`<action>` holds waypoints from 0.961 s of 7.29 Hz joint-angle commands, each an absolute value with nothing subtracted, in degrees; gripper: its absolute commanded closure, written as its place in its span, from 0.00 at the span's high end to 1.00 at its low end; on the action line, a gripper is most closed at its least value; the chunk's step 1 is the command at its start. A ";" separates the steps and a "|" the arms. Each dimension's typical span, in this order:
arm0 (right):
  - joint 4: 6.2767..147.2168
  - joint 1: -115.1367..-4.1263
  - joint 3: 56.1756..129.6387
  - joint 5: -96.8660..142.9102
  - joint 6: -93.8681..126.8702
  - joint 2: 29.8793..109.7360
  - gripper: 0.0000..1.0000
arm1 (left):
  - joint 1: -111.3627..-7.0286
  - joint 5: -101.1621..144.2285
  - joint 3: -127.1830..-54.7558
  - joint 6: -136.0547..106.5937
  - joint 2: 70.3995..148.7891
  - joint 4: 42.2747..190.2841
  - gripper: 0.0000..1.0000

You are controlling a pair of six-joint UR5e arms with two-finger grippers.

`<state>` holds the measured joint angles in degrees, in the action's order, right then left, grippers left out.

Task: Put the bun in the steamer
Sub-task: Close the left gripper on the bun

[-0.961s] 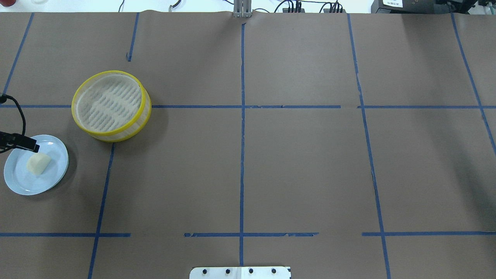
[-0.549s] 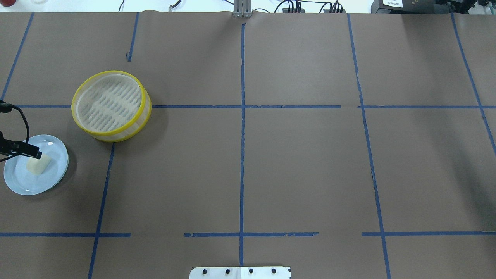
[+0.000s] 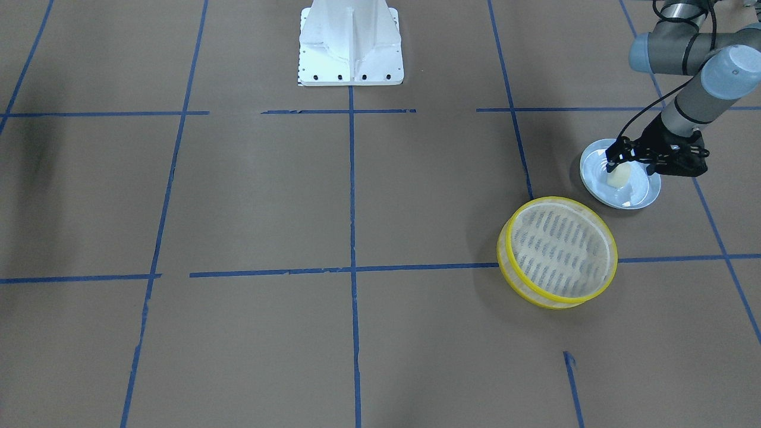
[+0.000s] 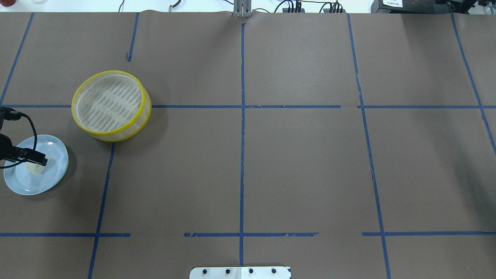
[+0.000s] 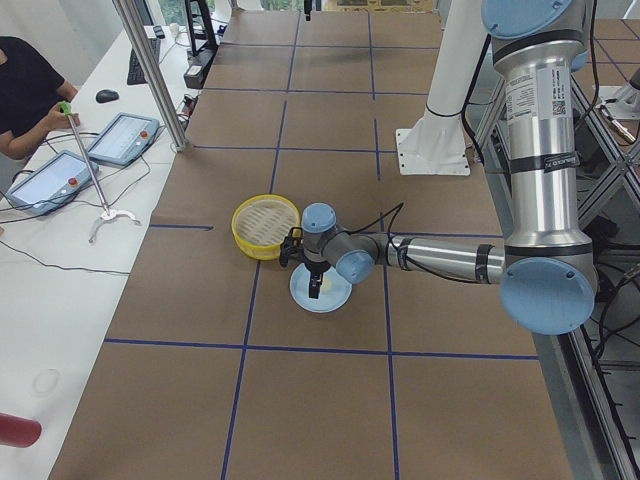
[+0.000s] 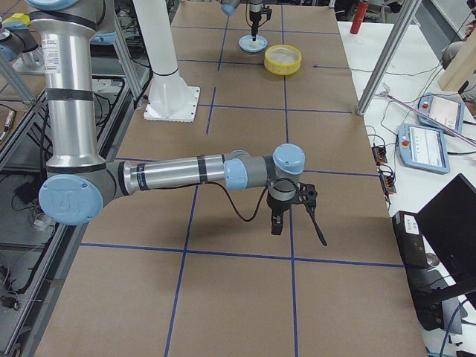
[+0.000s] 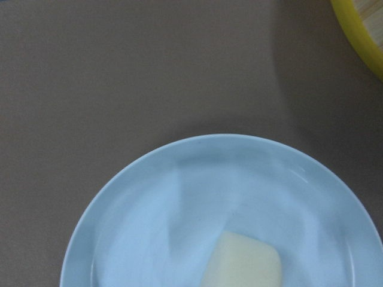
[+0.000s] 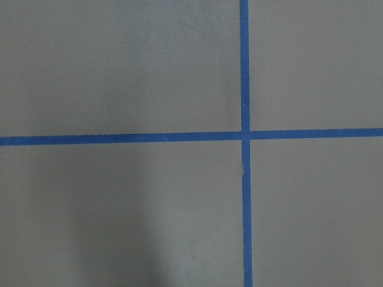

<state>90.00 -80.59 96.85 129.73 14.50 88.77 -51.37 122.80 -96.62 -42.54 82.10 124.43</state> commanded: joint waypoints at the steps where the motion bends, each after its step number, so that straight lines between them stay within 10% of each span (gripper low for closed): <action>1: 90.00 -80.60 96.86 129.73 14.50 88.77 1.00 | -50.27 122.87 -96.42 -43.68 82.61 124.45 1.00; 7: 90.00 -80.60 96.86 129.73 14.50 88.77 1.00 | -50.36 122.87 -96.15 -43.59 82.44 126.38 0.36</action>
